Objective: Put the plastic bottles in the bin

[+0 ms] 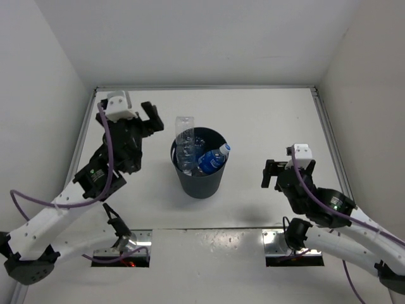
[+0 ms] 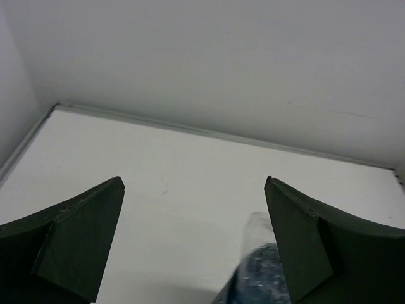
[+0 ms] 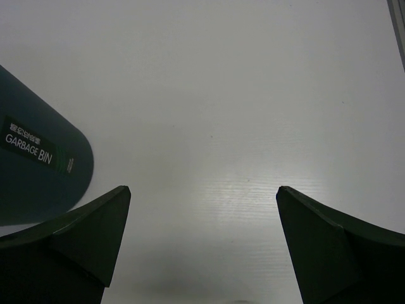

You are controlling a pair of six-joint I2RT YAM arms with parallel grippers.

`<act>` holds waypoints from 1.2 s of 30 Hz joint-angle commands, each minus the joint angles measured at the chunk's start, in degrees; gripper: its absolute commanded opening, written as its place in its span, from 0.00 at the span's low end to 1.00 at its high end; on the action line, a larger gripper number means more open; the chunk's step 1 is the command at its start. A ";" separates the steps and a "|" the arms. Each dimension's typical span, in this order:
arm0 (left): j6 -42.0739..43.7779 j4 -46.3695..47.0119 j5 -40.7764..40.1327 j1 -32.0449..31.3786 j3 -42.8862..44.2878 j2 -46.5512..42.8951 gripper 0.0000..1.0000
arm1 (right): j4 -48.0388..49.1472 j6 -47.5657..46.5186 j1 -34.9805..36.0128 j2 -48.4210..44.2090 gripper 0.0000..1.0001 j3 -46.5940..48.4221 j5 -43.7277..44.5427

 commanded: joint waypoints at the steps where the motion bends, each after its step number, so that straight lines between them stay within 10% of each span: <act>1: -6.14 -8.02 1.70 4.92 -6.84 -5.38 1.00 | -0.79 -0.37 -0.23 3.00 1.00 3.61 -0.43; 15: -23.20 -15.67 -4.88 12.23 -36.99 -21.03 1.00 | -2.72 2.62 -0.23 7.06 1.00 2.74 2.38; 25: -18.55 -4.53 -0.26 12.23 -47.10 -33.34 1.00 | -1.14 2.09 -0.76 6.78 1.00 2.03 2.91; 36: -18.18 -0.29 -0.81 12.23 -47.03 -25.96 1.00 | 1.41 -3.27 -7.70 9.78 1.00 2.65 -3.51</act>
